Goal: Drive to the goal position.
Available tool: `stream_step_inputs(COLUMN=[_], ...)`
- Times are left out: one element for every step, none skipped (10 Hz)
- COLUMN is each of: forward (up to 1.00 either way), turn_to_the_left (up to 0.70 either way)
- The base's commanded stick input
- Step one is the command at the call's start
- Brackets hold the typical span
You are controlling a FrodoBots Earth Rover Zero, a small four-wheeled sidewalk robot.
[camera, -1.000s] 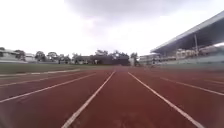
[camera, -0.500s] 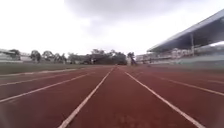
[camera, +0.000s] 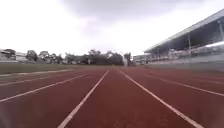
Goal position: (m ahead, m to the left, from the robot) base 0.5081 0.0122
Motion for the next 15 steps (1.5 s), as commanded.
stream_step_inputs(forward=[0.45,0.45,0.45,0.45,0.45,0.45,0.45,0.45,0.45,0.45,0.45,0.45,0.45,0.45,0.45], turn_to_the_left=[0.00,0.00,0.00,0.00,0.00,0.00,0.00,0.00,0.00,0.00,0.00,0.00,0.00,-0.14,-0.27])
